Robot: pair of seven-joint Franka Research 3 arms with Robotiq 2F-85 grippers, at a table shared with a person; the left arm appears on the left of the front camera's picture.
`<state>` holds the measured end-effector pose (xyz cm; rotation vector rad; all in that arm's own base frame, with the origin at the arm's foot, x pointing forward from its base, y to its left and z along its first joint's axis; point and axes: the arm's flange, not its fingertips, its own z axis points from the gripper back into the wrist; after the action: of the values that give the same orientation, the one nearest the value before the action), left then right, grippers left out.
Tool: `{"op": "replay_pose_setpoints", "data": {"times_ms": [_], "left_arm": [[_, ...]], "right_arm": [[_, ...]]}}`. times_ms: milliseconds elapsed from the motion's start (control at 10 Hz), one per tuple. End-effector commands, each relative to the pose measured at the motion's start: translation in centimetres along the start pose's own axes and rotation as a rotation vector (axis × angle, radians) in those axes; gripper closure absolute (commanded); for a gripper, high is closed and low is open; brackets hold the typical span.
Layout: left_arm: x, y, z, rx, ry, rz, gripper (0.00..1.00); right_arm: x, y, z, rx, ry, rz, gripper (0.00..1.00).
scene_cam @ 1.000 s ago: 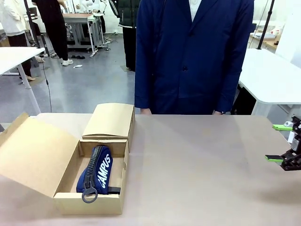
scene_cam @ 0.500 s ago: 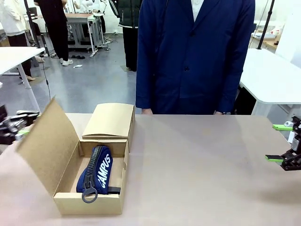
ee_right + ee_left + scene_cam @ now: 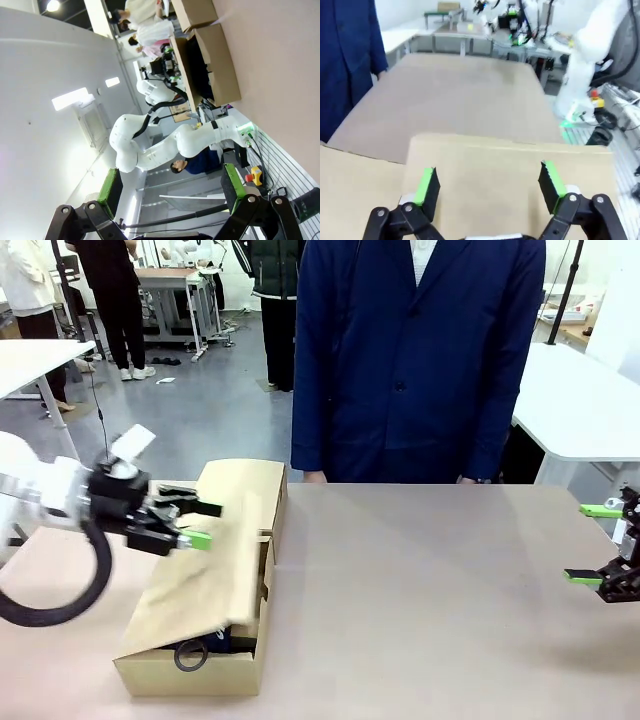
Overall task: Place items inside the box.
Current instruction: Close the lid of the Mailer Box closest to the robot.
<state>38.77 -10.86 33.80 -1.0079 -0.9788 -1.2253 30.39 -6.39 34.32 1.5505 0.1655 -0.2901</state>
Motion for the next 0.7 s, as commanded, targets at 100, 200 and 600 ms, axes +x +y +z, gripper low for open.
{"op": "replay_pose_setpoints", "data": {"times_ms": [100,200,600], "left_arm": [[-5.6,-15.5,-2.8,0.109,-0.003,-0.101,0.0],[-6.1,-16.0,-2.5,0.098,0.01,-0.112,0.0],[-6.1,-16.6,-0.7,0.095,-0.013,-0.127,0.0]], "right_arm": [[-0.2,0.3,0.2,-0.014,-0.002,-0.012,0.0],[-0.2,0.3,0.2,-0.014,-0.002,-0.012,0.0],[-0.2,0.3,0.2,-0.014,-0.002,-0.012,0.0]]}}
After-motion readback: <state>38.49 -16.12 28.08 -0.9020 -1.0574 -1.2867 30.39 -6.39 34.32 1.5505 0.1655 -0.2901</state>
